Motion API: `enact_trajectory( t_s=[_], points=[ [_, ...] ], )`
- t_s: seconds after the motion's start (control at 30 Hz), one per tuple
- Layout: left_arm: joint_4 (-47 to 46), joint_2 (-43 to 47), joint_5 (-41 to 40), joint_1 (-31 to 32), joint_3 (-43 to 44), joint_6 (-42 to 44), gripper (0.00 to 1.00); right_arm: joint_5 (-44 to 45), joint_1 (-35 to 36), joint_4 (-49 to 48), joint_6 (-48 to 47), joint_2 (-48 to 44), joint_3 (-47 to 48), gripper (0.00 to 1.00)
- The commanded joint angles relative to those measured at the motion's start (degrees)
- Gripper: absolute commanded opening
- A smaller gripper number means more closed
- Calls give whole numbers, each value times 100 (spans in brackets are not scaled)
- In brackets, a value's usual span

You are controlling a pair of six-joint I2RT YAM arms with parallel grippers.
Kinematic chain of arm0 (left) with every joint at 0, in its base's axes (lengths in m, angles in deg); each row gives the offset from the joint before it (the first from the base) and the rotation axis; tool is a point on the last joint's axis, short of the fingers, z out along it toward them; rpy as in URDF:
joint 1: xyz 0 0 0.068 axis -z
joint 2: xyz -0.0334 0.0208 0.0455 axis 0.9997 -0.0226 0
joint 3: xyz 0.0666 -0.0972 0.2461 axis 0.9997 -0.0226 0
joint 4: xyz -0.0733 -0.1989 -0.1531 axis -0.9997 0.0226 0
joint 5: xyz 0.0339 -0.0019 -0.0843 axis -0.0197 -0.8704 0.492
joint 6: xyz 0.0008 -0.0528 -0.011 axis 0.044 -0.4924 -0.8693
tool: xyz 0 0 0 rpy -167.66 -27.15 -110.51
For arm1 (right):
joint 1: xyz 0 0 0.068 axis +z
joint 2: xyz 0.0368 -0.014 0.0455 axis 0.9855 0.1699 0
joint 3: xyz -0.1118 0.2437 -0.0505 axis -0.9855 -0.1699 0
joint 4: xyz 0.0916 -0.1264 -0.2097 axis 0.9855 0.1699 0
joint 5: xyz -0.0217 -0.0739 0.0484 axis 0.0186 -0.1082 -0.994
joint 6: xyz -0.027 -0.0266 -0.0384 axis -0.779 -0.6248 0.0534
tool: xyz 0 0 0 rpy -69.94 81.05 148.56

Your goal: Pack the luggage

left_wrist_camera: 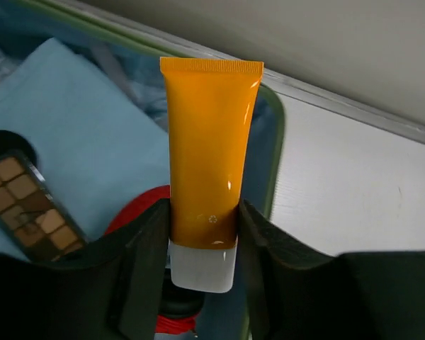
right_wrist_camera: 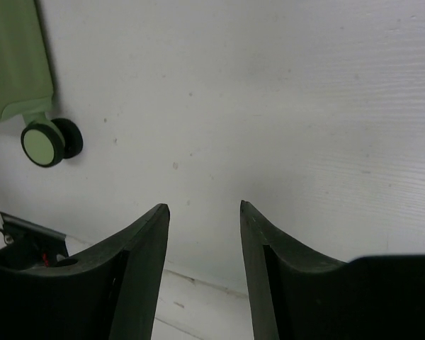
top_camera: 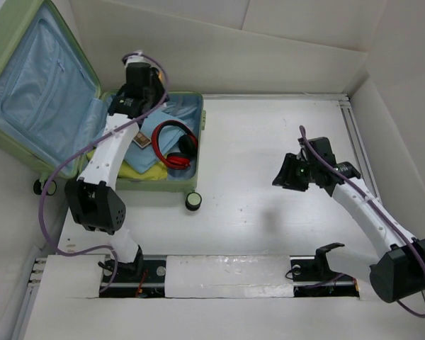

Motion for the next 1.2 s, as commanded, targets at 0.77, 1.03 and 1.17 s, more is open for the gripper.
enact_trajectory(
  t_s=[0.77,1.03,1.17],
  points=[
    [3519,2873,-3392,-1948,-236,-2654,84,-868,2354,-1236,-238,-244,1,38],
    [3510,2498,-4074,-3256,245,-1837,84,-1106,2477,-1359,-379,-244,0,41],
    [3695,1550,-4391,-3256,1195,-1513,84,-1159,2530,-1359,-431,-244,0,41]
  ],
)
